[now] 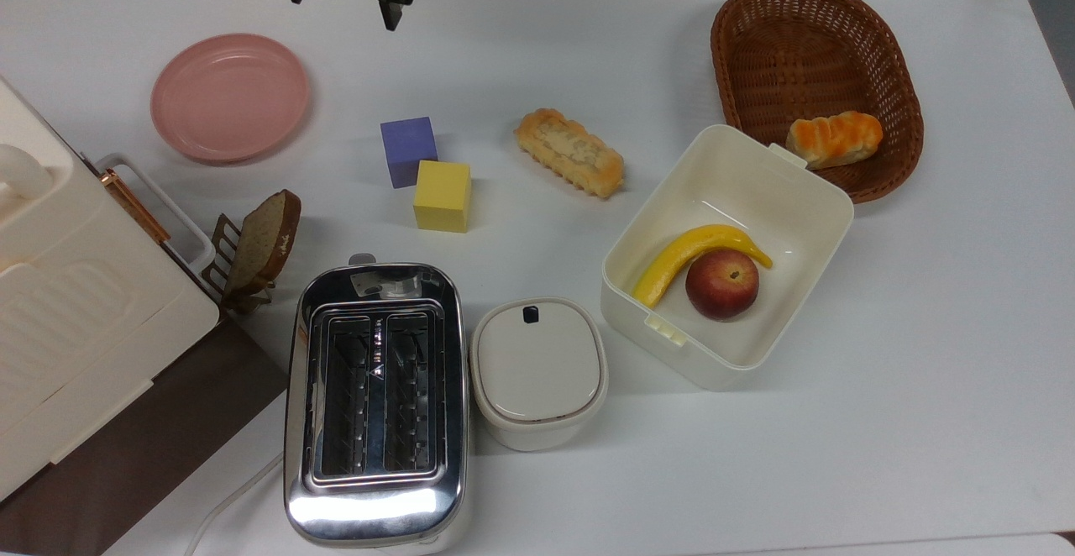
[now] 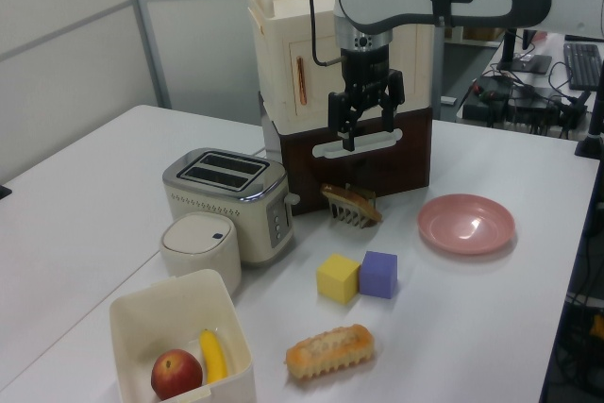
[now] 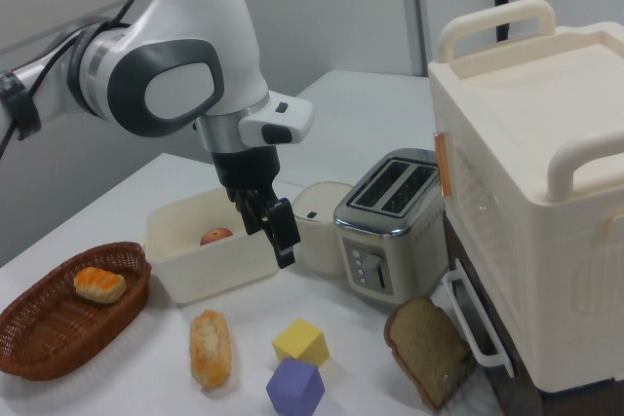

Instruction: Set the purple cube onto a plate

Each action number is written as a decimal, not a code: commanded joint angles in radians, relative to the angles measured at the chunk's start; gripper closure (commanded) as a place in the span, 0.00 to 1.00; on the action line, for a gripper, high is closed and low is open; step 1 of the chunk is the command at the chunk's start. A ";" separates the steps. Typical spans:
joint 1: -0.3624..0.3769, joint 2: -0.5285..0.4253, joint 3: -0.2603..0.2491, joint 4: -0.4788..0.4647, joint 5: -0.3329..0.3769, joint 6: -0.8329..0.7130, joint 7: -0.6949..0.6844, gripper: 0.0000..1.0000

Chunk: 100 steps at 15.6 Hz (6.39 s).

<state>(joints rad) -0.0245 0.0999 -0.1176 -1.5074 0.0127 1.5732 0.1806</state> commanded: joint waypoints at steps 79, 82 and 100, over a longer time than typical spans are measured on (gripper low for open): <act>-0.235 0.155 -0.163 -0.379 -0.099 0.341 -0.788 0.00; -0.206 0.144 -0.162 -0.372 -0.096 0.334 -0.733 0.00; 0.133 -0.046 0.004 -0.088 -0.060 -0.025 0.011 0.00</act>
<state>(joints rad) 0.1075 0.0520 -0.1161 -1.6125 -0.0581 1.5655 0.1637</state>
